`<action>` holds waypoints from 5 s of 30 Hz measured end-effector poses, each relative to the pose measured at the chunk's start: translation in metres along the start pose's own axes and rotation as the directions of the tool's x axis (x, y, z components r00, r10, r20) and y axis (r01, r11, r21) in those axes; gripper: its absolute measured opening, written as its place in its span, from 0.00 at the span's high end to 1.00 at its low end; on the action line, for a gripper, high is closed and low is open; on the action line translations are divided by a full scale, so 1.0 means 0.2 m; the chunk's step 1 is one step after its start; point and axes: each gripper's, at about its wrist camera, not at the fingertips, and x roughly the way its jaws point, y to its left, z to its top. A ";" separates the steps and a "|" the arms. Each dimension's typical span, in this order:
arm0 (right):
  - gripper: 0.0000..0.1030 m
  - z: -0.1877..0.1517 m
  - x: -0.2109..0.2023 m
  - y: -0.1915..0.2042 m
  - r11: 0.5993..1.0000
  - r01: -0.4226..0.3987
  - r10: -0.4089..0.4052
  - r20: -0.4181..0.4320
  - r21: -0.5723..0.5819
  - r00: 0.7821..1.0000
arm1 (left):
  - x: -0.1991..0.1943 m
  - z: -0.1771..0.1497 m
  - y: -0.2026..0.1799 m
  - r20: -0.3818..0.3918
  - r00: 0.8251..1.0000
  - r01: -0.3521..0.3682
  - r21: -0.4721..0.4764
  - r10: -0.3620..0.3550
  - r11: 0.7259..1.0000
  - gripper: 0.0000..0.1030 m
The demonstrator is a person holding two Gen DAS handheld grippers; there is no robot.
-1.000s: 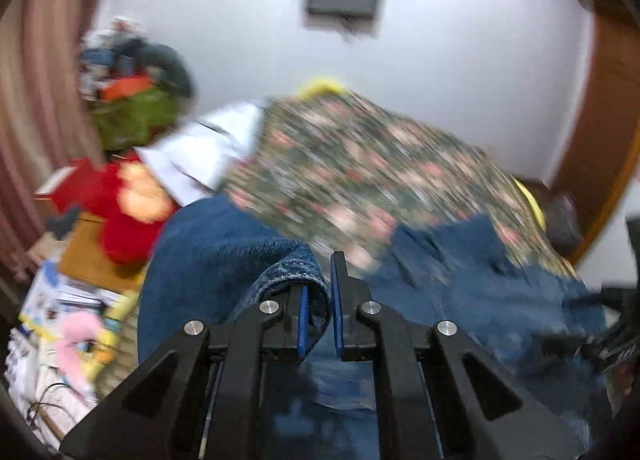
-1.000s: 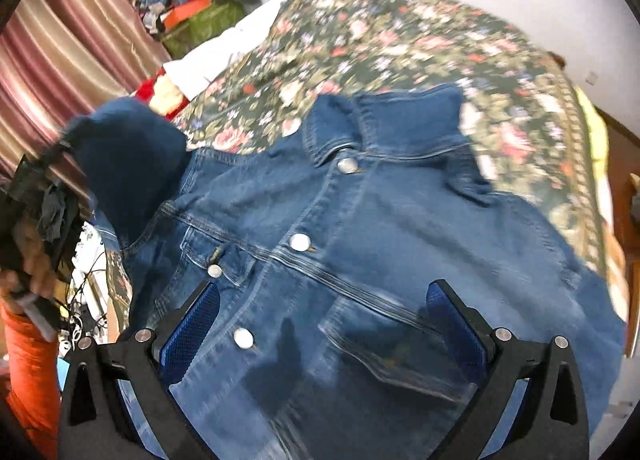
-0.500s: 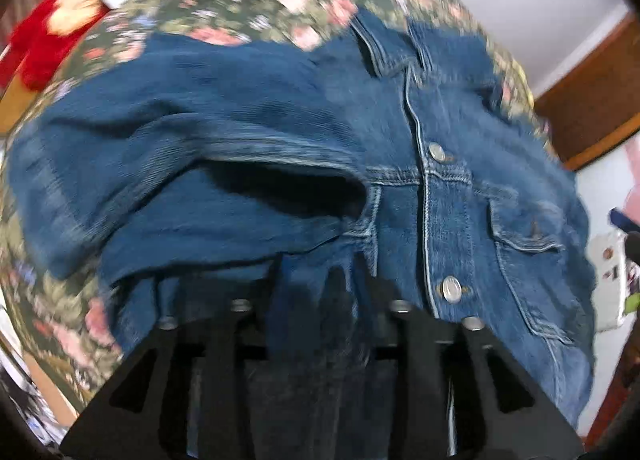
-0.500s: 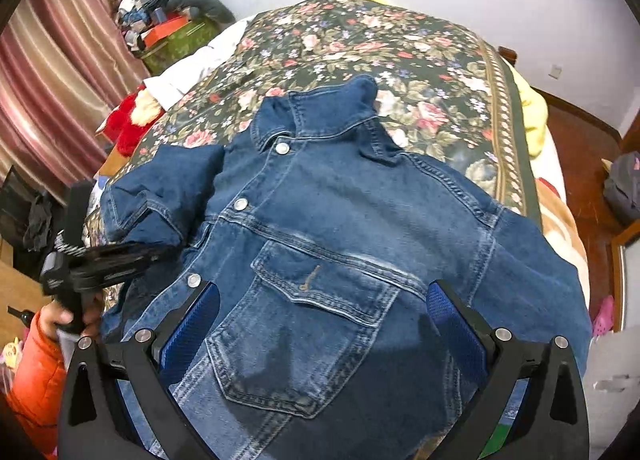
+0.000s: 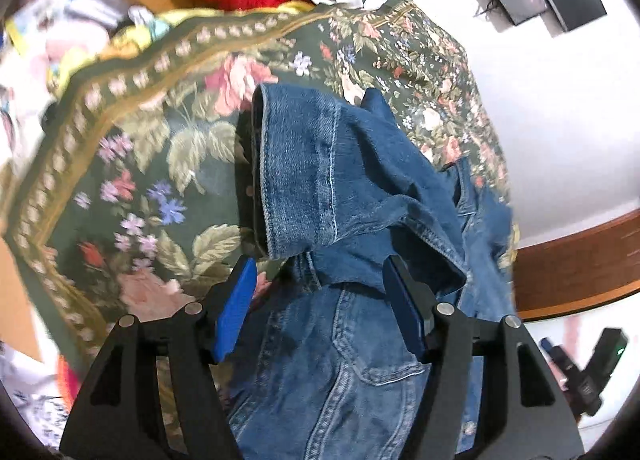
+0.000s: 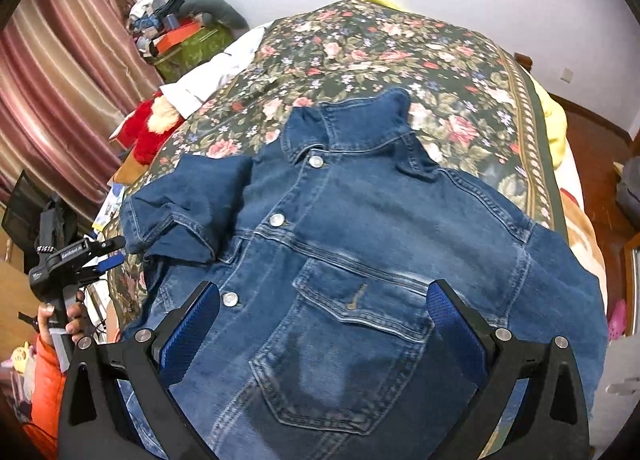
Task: Fold large clothes
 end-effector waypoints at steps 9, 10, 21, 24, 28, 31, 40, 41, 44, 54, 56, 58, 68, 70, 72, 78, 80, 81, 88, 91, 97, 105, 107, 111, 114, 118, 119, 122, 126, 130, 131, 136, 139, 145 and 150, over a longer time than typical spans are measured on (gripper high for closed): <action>0.00 -0.01 -0.02 0.04 0.999 0.022 -0.022 0.004 -0.025 1.000 | 0.22 0.09 0.04 -0.015 0.999 -0.042 -0.066 0.041 0.997 0.38; 0.00 -0.01 -0.03 0.04 0.999 0.031 -0.030 0.008 -0.029 1.000 | 0.21 0.10 0.03 0.000 0.999 -0.043 -0.061 0.043 0.997 0.39; 0.00 -0.06 -0.09 -0.11 0.999 0.020 -0.021 0.040 0.026 0.999 | -0.07 0.16 -0.47 0.351 0.905 -0.338 0.250 0.240 0.907 0.83; 0.00 -0.07 -0.11 -0.20 0.998 0.005 -0.009 0.057 0.069 0.998 | -0.18 0.14 -0.78 0.418 0.897 -0.320 0.386 0.145 0.865 0.90; 0.00 -0.11 -0.14 -0.31 0.992 -0.016 0.006 0.074 0.129 0.997 | -0.22 0.05 -1.20 0.405 0.914 -0.229 0.544 -0.013 0.807 0.94; 0.00 -0.15 -0.17 -0.39 0.986 -0.021 0.007 0.081 0.167 0.997 | -0.16 -0.06 -1.47 0.332 0.938 -0.145 0.646 -0.104 0.750 0.95; 0.00 -0.24 -0.28 -0.59 0.974 0.014 -0.040 0.113 0.225 0.993 | 0.33 -0.58 -1.97 -0.006 0.988 0.092 0.820 -0.152 0.565 1.00; 0.00 -0.25 -0.29 -0.60 0.973 0.018 -0.045 0.113 0.231 0.993 | 0.38 -0.64 -2.00 -0.031 0.989 0.104 0.837 -0.143 0.537 1.00; 0.00 -0.27 -0.31 -0.65 0.968 0.025 -0.054 0.109 0.251 0.993 | 0.49 -0.80 -2.04 -0.096 0.991 0.127 0.873 -0.089 0.471 1.00; 0.00 -0.17 -0.17 -0.68 0.957 -0.050 0.025 0.091 0.285 0.996 | 0.35 -0.44 -1.69 0.036 0.999 -0.025 0.827 -0.008 0.561 0.66; 0.00 -0.11 -0.11 -0.67 0.950 -0.083 0.057 0.092 0.301 0.994 | 0.34 -0.33 -1.56 0.080 0.996 -0.087 0.796 0.038 0.599 0.63; 0.00 -0.05 -0.04 -0.65 0.944 -0.107 0.085 0.082 0.313 0.993 | 0.35 -0.18 -1.37 0.115 0.986 -0.166 0.755 0.121 0.634 0.61; 0.28 0.25 0.42 -0.64 0.926 -0.112 0.150 -0.080 0.360 0.985 | 0.52 0.02 -0.69 0.031 0.944 -0.275 0.621 0.327 0.734 0.57; 0.31 0.29 0.51 -0.64 0.931 -0.084 0.132 -0.114 0.356 0.985 | 0.57 0.01 -0.61 0.001 0.942 -0.266 0.615 0.336 0.742 0.57; 0.36 0.30 0.59 -0.66 0.927 -0.060 0.119 -0.138 0.370 0.983 | 0.59 -0.02 -0.57 -0.018 0.950 -0.234 0.617 0.311 0.751 0.54; 0.61 0.34 0.70 -0.61 0.925 -0.062 0.116 -0.122 0.375 0.986 | 0.64 -0.12 -0.61 0.001 0.963 -0.197 0.687 0.270 0.700 0.18; 0.72 0.34 0.70 -0.57 0.928 -0.078 0.129 -0.118 0.363 0.985 | 0.66 -0.14 -0.63 0.024 0.955 -0.225 0.710 0.297 0.667 0.18; 0.75 0.35 0.68 -0.54 0.931 -0.096 0.141 -0.104 0.352 0.985 | 0.67 -0.15 -0.65 0.032 0.949 -0.239 0.718 0.312 0.653 0.18; 0.81 0.38 0.36 -0.38 0.939 -0.194 0.184 0.061 0.286 0.981 | 0.50 -0.12 -0.62 0.080 0.940 -0.289 0.707 0.332 0.645 0.18; 0.82 0.39 0.20 -0.30 0.948 -0.211 0.189 0.115 0.238 0.975 | 0.38 -0.08 -0.56 0.122 0.929 -0.335 0.677 0.349 0.655 0.18; 0.83 0.37 -0.07 -0.20 0.949 -0.254 0.217 0.200 0.185 0.956 | 0.25 -0.03 -0.45 0.158 0.911 -0.393 0.612 0.381 0.686 0.18; 0.83 0.18 -0.07 -0.29 0.971 -0.111 0.077 0.161 0.213 0.984 | 0.30 -0.07 -0.43 0.154 0.904 -0.409 0.586 0.399 0.700 0.18; 0.83 0.12 -0.03 -0.34 0.973 -0.058 0.028 0.135 0.222 0.990 | 0.32 -0.07 -0.43 0.139 0.905 -0.403 0.578 0.401 0.710 0.18; 0.82 0.01 0.11 -0.46 0.970 0.048 -0.063 0.056 0.237 0.996 | 0.40 -0.08 -0.41 0.137 0.886 -0.434 0.580 0.443 0.689 0.18; 0.82 -0.03 0.22 -0.50 0.968 0.105 -0.105 -0.012 0.229 0.994 | 0.45 -0.08 -0.37 0.120 0.876 -0.446 0.570 0.467 0.691 0.17; 0.70 -0.06 0.31 -0.51 0.968 0.190 -0.177 -0.087 0.166 0.980 | 0.48 -0.09 -0.35 0.137 0.876 -0.452 0.564 0.462 0.691 0.15; 0.61 -0.07 0.31 -0.50 0.966 0.217 -0.206 -0.088 0.143 0.975 | 0.49 -0.11 -0.36 0.148 0.870 -0.463 0.575 0.470 0.675 0.14; 0.46 -0.07 0.30 -0.48 0.956 0.285 -0.280 -0.078 0.067 0.957 | 0.51 -0.13 -0.38 0.168 0.857 -0.481 0.598 0.487 0.641 0.12; 0.38 -0.09 0.27 -0.47 0.948 0.316 -0.314 -0.067 0.027 0.947 | 0.48 -0.12 -0.41 0.158 0.856 -0.476 0.609 0.492 0.635 0.13; 0.31 -0.09 0.19 -0.48 0.947 0.317 -0.316 -0.026 0.052 0.949 | 0.37 -0.03 -0.52 0.235 0.862 -0.490 0.615 0.449 0.618 0.13; 0.30 -0.09 0.17 -0.49 0.948 0.312 -0.311 -0.020 0.061 0.950 | 0.36 0.01 -0.54 0.256 0.859 -0.499 0.615 0.445 0.611 0.13; 0.28 -0.07 0.16 -0.47 0.939 0.341 -0.340 -0.010 0.044 0.940 | 0.45 0.25 -0.60 0.306 0.819 -0.564 0.584 0.485 0.584 0.13; 0.20 -0.08 0.18 -0.45 0.927 0.374 -0.374 -0.001 0.007 0.927 | 0.54 0.33 -0.58 0.269 0.827 -0.550 0.570 0.494 0.611 0.13; 0.07 -0.13 0.23 -0.51 0.925 0.381 -0.381 -0.023 -0.001 0.924 | 0.69 0.36 -0.56 0.272 0.802 -0.584 0.543 0.532 0.603 0.12; 0.07 -0.13 0.20 -0.55 0.943 0.329 -0.328 -0.032 0.055 0.944 | 0.61 0.38 -0.55 0.335 0.778 -0.622 0.534 0.532 0.573 0.13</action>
